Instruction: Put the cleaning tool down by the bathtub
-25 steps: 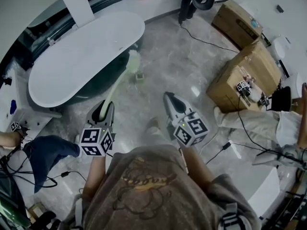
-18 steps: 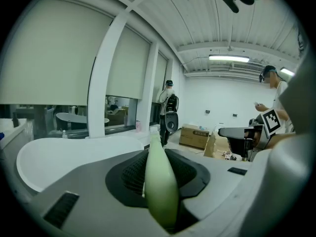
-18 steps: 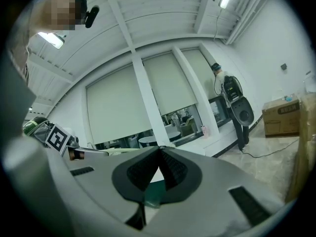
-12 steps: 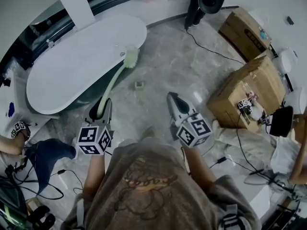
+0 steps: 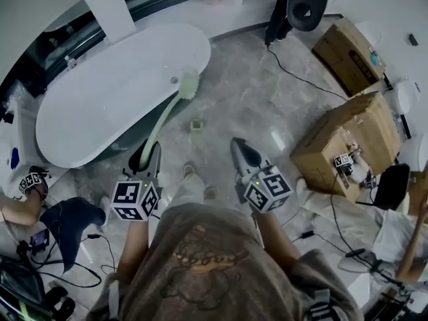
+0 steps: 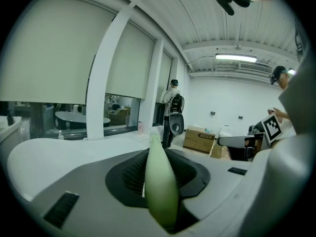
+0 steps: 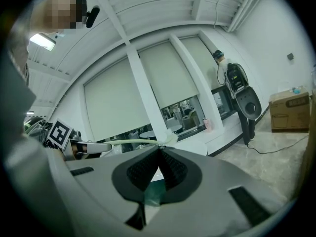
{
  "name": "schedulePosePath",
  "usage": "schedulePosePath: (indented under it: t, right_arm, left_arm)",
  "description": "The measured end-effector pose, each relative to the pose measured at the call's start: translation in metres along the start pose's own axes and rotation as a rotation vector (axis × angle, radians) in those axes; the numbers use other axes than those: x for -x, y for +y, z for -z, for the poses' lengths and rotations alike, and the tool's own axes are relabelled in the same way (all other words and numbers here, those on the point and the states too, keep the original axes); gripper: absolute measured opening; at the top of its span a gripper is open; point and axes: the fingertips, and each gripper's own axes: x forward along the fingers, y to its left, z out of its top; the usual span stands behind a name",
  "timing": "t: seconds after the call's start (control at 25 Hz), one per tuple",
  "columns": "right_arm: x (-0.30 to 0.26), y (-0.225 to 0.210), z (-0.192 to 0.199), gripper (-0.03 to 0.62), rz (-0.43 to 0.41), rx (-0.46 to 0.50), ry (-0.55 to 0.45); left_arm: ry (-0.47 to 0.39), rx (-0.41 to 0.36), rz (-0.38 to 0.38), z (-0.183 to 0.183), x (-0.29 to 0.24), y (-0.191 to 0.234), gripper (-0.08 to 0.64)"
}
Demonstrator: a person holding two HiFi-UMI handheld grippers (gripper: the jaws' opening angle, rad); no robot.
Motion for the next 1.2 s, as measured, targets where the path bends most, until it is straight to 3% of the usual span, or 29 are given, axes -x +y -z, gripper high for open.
schedulePosePath:
  t: [0.56,1.2]
  right_arm:
    - [-0.106,-0.032,-0.05,-0.002,0.036,0.031,-0.049]
    - [-0.167,-0.075,-0.076,-0.002,0.003,0.04,-0.032]
  left_arm:
    - [-0.007,-0.024,0.062,-0.047,-0.102,0.063,0.107]
    - [0.0,-0.009,0.048,-0.067,-0.168,0.076,0.107]
